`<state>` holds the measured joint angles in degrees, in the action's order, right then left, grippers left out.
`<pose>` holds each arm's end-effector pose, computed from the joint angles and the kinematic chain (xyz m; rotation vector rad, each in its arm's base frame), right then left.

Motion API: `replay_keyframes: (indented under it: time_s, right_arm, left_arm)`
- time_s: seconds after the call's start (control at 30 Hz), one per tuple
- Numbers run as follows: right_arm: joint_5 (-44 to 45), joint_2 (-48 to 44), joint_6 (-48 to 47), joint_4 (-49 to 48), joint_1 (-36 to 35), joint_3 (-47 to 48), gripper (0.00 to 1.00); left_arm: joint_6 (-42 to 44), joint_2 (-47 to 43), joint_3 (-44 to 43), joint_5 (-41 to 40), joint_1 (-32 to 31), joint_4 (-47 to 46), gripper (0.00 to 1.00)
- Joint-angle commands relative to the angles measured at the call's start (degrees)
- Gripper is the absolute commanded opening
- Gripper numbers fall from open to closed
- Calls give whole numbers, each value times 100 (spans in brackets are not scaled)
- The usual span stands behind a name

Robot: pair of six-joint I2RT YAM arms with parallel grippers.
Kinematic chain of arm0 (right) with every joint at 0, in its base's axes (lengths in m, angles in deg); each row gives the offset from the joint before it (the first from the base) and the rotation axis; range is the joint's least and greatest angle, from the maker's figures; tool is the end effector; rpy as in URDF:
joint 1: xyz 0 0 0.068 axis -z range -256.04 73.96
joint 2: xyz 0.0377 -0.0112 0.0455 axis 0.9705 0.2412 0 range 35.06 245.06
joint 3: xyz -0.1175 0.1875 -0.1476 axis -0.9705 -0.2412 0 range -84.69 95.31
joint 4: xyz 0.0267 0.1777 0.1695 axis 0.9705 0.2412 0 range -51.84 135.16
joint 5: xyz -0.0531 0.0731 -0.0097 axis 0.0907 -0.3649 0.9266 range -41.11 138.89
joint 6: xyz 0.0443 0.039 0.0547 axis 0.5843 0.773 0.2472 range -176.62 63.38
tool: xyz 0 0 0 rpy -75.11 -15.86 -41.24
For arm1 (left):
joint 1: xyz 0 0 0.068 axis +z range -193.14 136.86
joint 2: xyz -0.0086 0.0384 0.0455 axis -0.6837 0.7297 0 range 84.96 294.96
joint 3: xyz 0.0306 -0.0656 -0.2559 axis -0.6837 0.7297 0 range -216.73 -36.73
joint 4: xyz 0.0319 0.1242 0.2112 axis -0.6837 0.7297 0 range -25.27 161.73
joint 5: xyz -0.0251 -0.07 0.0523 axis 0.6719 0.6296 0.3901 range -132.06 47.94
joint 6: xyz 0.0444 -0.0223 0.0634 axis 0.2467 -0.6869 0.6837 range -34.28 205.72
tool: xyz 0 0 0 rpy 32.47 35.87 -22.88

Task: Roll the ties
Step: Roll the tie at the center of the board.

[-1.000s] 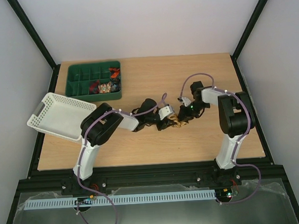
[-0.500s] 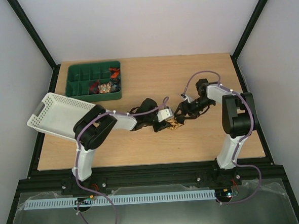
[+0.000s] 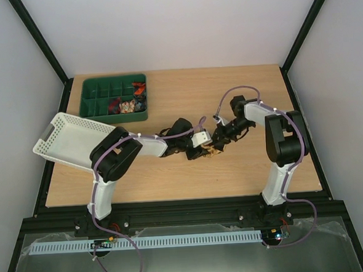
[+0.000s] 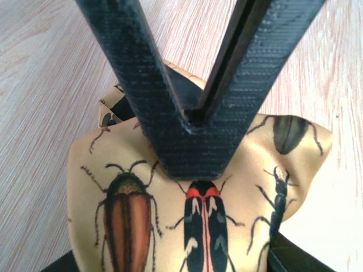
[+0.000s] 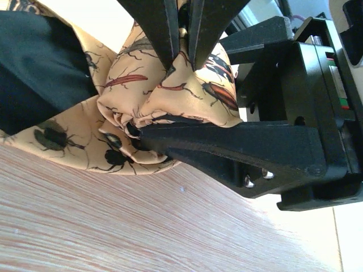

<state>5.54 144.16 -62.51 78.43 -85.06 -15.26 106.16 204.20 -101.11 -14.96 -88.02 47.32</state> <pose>0.3291 0.1005 0.1333 -0.4576 2.7467 1.1124 0.2855 -0.3291 0.1018 1.4269 1.7342 -0.7582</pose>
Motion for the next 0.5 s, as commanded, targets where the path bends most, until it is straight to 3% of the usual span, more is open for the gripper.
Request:
replay_keyframes:
  time_s: [0.0,0.1,0.23,0.37,0.47]
  right_arm:
    - [1134,289,-204,-165,84,-136,1]
    - [1456,296,-317,-306,149,-298,1]
    - [1867,321,-293,-551,290,-500,2]
    - [1967,395,-154,-736,331,-516,1]
    - [1874,524,-45,-788,332,-442,1]
  left_arm:
    - [-55,256,-31,140,28,704,48]
    - [-252,223,-110,455,32,325,58]
    - [-526,394,-398,650,-29,-72,64]
    - [-645,633,-589,705,-115,-359,63]
    - [-624,769,-556,675,-145,-471,52]
